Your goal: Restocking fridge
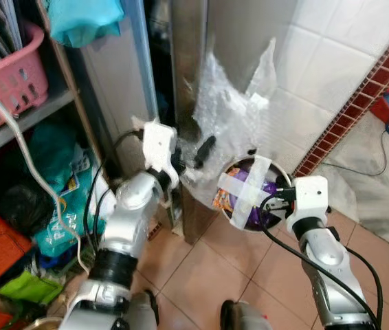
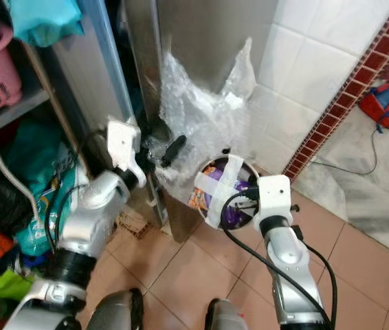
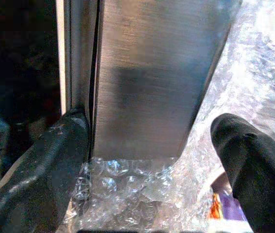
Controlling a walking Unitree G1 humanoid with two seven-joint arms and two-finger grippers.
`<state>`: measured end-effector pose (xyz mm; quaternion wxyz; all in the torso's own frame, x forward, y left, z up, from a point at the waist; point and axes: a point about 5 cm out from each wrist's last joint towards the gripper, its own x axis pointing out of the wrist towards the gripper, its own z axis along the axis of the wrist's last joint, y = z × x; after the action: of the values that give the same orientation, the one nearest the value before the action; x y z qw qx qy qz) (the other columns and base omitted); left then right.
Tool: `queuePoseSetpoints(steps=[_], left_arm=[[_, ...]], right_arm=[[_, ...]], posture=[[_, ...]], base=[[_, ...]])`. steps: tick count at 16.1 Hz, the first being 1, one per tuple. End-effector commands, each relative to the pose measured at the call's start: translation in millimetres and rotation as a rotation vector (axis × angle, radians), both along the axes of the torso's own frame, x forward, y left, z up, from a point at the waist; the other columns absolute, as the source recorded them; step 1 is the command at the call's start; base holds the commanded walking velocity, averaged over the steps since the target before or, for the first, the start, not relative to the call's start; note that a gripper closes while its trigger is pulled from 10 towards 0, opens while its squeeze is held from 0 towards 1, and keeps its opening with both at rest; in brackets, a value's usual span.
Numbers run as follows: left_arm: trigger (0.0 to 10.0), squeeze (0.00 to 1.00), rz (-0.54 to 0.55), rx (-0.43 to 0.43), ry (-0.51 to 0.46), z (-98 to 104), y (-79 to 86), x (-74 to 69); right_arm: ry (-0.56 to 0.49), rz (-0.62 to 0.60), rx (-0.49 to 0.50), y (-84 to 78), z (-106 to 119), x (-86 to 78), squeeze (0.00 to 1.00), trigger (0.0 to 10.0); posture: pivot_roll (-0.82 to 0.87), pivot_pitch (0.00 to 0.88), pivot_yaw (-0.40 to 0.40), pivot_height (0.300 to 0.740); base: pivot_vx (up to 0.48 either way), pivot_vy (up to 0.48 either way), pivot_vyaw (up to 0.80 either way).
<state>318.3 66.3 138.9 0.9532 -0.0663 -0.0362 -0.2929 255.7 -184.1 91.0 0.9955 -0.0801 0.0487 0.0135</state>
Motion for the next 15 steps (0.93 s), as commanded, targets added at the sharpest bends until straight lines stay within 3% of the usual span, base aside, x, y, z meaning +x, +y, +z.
queuePoseSetpoints(steps=[1,4,10,15], left_arm=[[10.0,0.0,-0.098,0.055,0.092,-21,-22.4,-9.7],[10.0,0.0,-0.113,0.06,0.086,-21,-25.4,-12.4],[10.0,0.0,-0.148,0.071,0.068,-22,-36.4,-20.3],[10.0,0.0,-0.189,0.093,0.068,-26,-45.0,-24.8]], right_arm=[[-0.011,-0.048,-0.01,-6.7,1,-3.7,0.0,10.0],[-0.015,-0.088,-0.032,-10.9,1,-5.6,0.0,10.0],[0.033,-0.248,-0.087,-34.3,-7,-14.4,0.0,10.0],[0.06,-0.309,-0.067,-37.8,-12,-20.8,0.0,10.0]], posture=[[-0.03,0.151,-0.012,0.74],[-0.02,0.151,-0.011,0.74],[-0.03,0.148,-0.003,0.74],[-0.04,0.151,0.022,0.74]], base=[[0.0,0.0,-0.8],[0.0,0.0,-0.8],[0.0,0.0,-0.72],[0.0,0.0,-0.18]])
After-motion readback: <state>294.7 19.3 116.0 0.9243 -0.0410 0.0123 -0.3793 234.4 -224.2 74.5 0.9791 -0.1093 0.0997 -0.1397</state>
